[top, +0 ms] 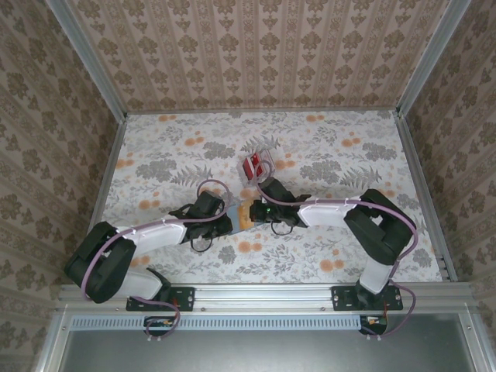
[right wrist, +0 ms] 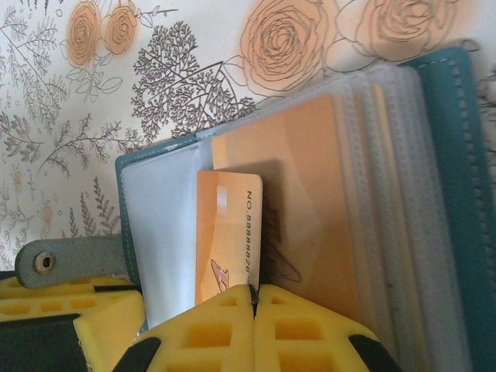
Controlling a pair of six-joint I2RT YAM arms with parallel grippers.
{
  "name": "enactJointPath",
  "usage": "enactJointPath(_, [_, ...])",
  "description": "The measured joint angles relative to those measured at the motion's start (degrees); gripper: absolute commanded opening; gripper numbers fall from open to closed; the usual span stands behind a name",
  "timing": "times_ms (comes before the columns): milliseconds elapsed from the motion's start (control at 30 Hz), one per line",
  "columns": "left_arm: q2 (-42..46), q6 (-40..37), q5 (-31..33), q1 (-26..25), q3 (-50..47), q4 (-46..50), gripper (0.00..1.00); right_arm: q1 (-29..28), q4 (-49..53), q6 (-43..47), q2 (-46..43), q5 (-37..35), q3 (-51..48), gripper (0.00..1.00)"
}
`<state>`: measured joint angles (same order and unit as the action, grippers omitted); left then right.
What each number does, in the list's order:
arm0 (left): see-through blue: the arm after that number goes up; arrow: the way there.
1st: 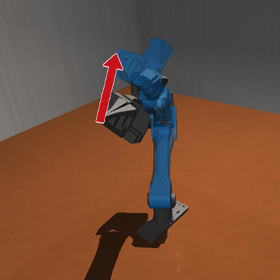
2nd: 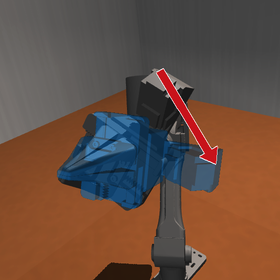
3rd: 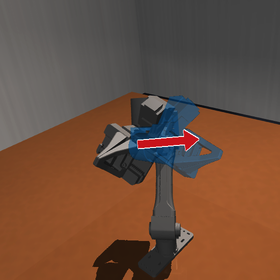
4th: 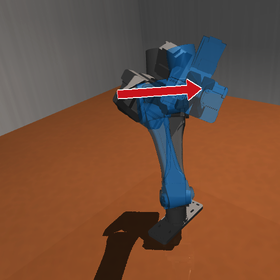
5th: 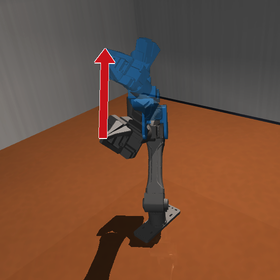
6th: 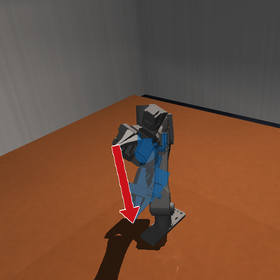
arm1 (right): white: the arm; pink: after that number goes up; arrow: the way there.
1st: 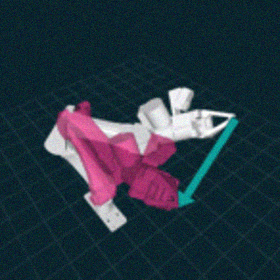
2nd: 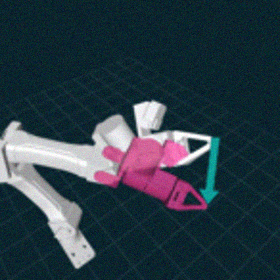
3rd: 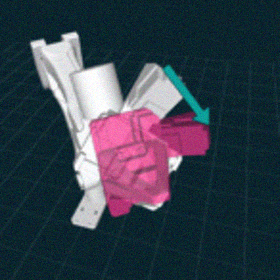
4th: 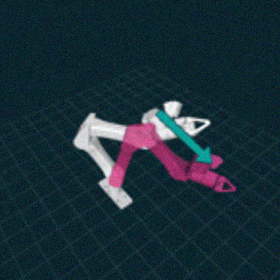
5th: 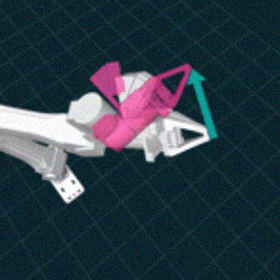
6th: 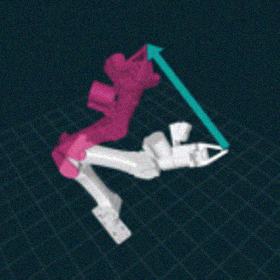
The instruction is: Put the credit cards into the card holder
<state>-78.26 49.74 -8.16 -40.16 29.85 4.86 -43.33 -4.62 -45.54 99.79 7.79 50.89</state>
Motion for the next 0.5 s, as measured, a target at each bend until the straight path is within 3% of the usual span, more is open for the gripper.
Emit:
enactJointPath(233, [-0.2, 0.0, 0.0, 0.0, 0.1, 0.0, 0.14, 4.1, 5.6, 4.4, -4.9, 0.2, 0.2, 0.03])
enactJointPath(500, [-0.9, 0.0, 0.0, 0.1, 0.7, 0.0, 0.14, 4.4, 6.1, 6.5, -2.1, 3.8, 2.2, 0.03])
